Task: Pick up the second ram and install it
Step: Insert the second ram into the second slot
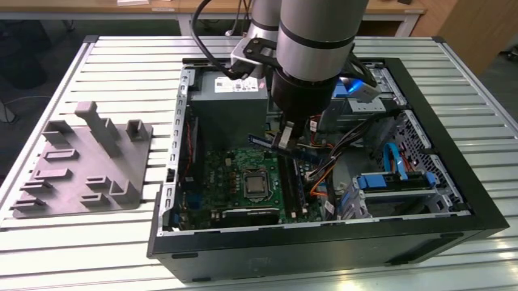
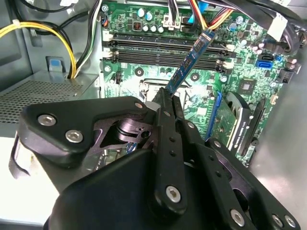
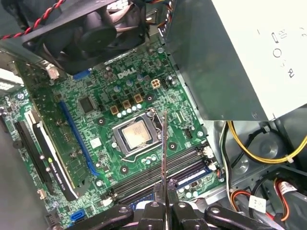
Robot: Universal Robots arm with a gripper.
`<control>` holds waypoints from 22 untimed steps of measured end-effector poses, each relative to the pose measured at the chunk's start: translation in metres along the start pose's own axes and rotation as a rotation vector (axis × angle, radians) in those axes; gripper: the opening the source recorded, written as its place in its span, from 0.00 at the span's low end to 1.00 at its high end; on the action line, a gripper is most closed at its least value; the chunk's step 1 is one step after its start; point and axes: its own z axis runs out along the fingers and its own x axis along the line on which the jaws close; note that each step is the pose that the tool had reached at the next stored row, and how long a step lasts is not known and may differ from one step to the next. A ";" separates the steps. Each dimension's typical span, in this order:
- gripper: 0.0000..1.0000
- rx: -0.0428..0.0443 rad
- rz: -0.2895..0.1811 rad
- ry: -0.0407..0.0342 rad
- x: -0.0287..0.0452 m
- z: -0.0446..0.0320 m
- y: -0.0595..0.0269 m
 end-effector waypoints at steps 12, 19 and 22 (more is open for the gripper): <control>0.13 0.0034 0.066 -0.0019 0.0000 0.0000 0.0000; 0.13 0.0053 0.102 -0.0029 0.0000 0.0000 0.0000; 0.13 0.0060 0.117 -0.0032 0.0000 0.0000 0.0000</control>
